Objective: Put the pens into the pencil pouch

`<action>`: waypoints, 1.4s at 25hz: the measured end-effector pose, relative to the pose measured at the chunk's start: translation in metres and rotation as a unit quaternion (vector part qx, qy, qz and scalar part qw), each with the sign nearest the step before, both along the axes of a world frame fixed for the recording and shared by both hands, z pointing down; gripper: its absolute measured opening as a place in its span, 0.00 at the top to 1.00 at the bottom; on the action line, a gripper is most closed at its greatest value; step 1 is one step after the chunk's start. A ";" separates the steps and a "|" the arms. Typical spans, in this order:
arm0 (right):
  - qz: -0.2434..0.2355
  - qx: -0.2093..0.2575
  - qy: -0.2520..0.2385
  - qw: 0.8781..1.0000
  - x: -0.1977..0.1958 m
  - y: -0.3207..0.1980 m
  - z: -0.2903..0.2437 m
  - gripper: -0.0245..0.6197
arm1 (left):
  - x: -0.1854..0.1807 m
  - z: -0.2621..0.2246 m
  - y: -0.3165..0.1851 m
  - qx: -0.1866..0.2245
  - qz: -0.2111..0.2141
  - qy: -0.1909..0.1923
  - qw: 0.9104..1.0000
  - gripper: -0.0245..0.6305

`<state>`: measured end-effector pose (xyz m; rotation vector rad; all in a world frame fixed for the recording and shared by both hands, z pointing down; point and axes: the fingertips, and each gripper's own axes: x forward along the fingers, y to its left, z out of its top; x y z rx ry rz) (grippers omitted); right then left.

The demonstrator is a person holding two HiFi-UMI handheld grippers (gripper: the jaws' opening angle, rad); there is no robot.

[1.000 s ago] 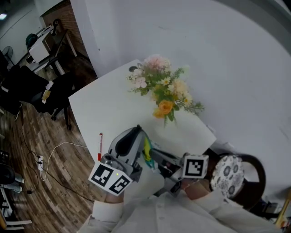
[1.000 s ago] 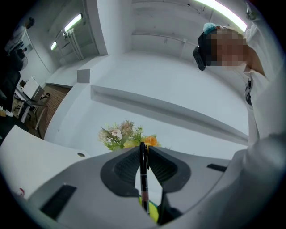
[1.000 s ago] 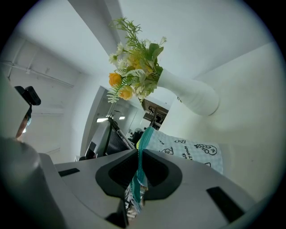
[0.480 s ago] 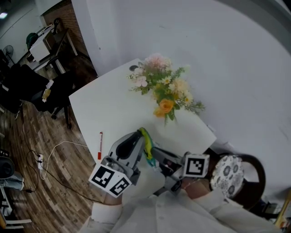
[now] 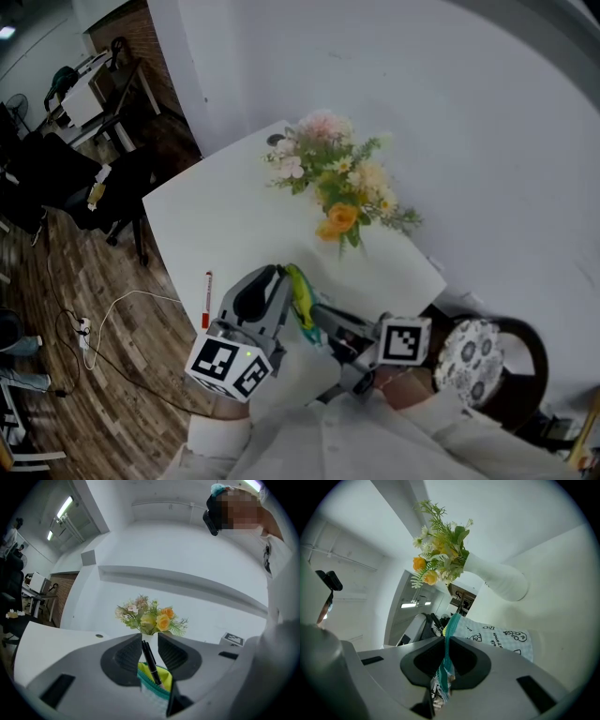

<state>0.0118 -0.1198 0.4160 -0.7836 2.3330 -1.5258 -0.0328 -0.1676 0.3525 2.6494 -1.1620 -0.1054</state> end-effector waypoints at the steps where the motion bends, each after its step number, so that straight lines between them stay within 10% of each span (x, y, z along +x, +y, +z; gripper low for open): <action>1: -0.001 0.000 0.001 1.000 0.000 0.000 0.000 0.91 | 0.000 0.002 -0.002 -0.008 -0.003 0.001 1.000 0.82; 7: -0.003 0.003 0.004 1.000 0.000 0.000 -0.001 0.91 | 0.003 0.005 -0.010 -0.017 0.002 -0.013 1.000 0.74; 16: -0.002 0.009 -0.002 1.000 0.000 -0.001 -0.004 0.91 | 0.008 -0.012 0.003 0.045 0.016 -0.022 0.999 0.90; 35: 0.007 0.004 -0.041 0.999 0.004 -0.004 -0.015 0.91 | 0.023 0.026 0.025 0.017 0.068 -0.104 0.992 0.90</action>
